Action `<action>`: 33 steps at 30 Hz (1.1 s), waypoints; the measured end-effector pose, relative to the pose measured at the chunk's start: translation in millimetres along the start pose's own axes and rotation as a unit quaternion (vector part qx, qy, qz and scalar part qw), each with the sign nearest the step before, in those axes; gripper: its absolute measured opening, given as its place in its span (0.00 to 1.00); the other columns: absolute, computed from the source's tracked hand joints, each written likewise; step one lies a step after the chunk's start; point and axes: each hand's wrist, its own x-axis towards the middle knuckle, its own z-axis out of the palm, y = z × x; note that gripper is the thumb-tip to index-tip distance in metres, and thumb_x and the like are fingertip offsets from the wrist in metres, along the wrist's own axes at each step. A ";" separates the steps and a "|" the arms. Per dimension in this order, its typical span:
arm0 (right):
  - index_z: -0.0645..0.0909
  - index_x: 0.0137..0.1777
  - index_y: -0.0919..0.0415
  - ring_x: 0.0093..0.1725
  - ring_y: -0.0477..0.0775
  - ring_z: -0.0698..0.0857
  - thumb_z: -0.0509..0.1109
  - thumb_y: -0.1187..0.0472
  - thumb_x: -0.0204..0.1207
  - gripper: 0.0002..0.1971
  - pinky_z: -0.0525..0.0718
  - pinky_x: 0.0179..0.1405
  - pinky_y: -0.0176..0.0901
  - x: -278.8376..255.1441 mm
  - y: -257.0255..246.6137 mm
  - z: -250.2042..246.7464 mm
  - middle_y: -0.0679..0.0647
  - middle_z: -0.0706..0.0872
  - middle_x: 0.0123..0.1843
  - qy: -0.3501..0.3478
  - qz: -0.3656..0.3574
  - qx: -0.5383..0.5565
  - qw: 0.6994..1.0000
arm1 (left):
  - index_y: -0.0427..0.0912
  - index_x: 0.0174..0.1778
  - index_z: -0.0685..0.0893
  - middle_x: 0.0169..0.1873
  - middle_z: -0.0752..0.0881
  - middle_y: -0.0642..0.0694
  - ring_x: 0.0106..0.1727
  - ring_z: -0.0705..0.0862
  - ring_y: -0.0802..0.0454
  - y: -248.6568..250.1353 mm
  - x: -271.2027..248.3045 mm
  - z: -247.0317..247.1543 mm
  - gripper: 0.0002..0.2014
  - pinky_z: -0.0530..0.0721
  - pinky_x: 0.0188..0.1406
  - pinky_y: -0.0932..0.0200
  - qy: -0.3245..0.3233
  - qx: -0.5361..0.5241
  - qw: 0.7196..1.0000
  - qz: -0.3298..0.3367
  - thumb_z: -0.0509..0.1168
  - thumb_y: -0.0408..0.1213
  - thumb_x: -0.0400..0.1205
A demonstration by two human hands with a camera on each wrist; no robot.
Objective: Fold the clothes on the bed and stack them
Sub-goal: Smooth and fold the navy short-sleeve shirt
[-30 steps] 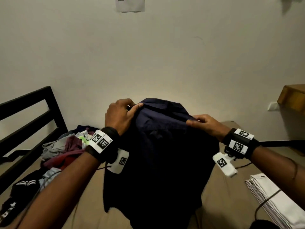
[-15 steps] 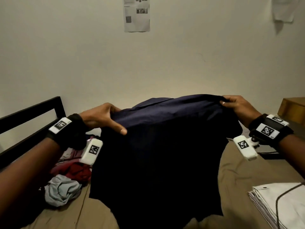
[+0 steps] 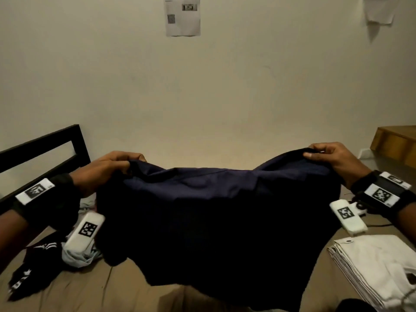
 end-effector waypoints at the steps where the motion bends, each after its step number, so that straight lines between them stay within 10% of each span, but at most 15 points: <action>1: 0.85 0.50 0.74 0.43 0.56 0.85 0.73 0.65 0.75 0.11 0.86 0.40 0.35 0.4 0.6 -3.5 0.63 0.88 0.46 -0.001 0.005 0.011 1.000 | 0.28 0.45 0.85 0.44 0.86 0.30 0.46 0.84 0.40 1.6 0.7 -2.8 0.14 0.82 0.44 0.56 0.014 -0.006 1.000 0.009 0.63 0.29 0.66; 10: 0.85 0.54 0.74 0.39 0.52 0.88 0.71 0.64 0.75 0.13 0.87 0.40 0.35 93.0 85.9 14.1 0.61 0.89 0.44 -0.050 0.098 0.007 0.994 | 0.33 0.57 0.91 0.54 0.91 0.33 0.50 0.92 0.45 -84.1 86.3 -31.6 0.11 0.91 0.49 0.59 0.081 -0.066 0.992 -0.076 0.70 0.28 0.80; 16: 0.84 0.50 0.66 0.36 0.48 0.87 0.72 0.71 0.79 0.03 0.83 0.44 0.43 237.8 238.1 52.5 0.51 0.90 0.36 -0.045 0.179 -0.107 0.977 | 0.33 0.54 0.92 0.52 0.92 0.30 0.50 0.90 0.41 -228.5 230.5 -51.6 0.31 0.90 0.55 0.49 0.177 0.002 0.969 -0.174 0.87 0.49 0.61; 19: 0.76 0.71 0.58 0.59 0.65 0.86 0.72 0.67 0.78 0.22 0.82 0.56 0.51 286.6 318.3 78.3 0.61 0.89 0.57 -0.019 0.183 -0.390 0.902 | 0.39 0.68 0.85 0.57 0.89 0.34 0.60 0.87 0.32 -302.8 305.2 -42.6 0.26 0.83 0.60 0.38 0.303 0.311 0.869 -0.237 0.76 0.49 0.78; 21: 0.70 0.79 0.55 0.68 0.70 0.78 0.70 0.56 0.73 0.32 0.75 0.64 0.59 270.3 360.8 112.5 0.63 0.81 0.69 -0.080 0.120 -0.631 0.762 | 0.35 0.80 0.71 0.67 0.81 0.29 0.65 0.82 0.27 -347.5 328.7 -8.2 0.29 0.79 0.60 0.33 0.318 0.449 0.802 -0.232 0.68 0.41 0.84; 22: 0.70 0.79 0.56 0.69 0.70 0.76 0.68 0.53 0.73 0.33 0.74 0.65 0.61 248.4 376.7 132.6 0.63 0.79 0.71 -0.115 0.088 -0.656 0.741 | 0.33 0.81 0.68 0.70 0.79 0.28 0.65 0.81 0.26 -365.7 328.9 16.5 0.30 0.79 0.61 0.33 0.294 0.462 0.807 -0.221 0.66 0.40 0.85; 26: 0.63 0.85 0.55 0.82 0.66 0.64 0.64 0.35 0.78 0.39 0.65 0.77 0.61 117.2 443.6 182.1 0.62 0.67 0.83 -0.247 0.131 -0.602 0.748 | 0.36 0.78 0.70 0.66 0.82 0.31 0.64 0.83 0.30 -441.4 263.1 121.3 0.27 0.81 0.59 0.39 0.134 0.421 0.856 -0.270 0.65 0.43 0.85; 29: 0.39 0.90 0.51 0.89 0.66 0.44 0.54 0.24 0.76 0.51 0.54 0.83 0.67 16.0 487.4 189.4 0.60 0.39 0.90 -0.363 0.260 -0.578 0.683 | 0.39 0.74 0.71 0.68 0.79 0.35 0.67 0.80 0.35 -487.0 171.8 179.1 0.29 0.84 0.62 0.43 0.045 0.390 0.829 -0.399 0.68 0.53 0.83; 33: 0.23 0.85 0.49 0.87 0.62 0.30 0.37 0.20 0.69 0.52 0.46 0.85 0.69 -55.1 507.1 180.3 0.57 0.21 0.85 -0.333 0.263 -0.560 0.711 | 0.37 0.61 0.76 0.57 0.79 0.36 0.59 0.80 0.33 -494.9 72.7 229.6 0.30 0.86 0.51 0.39 0.079 0.338 0.801 -0.487 0.76 0.58 0.76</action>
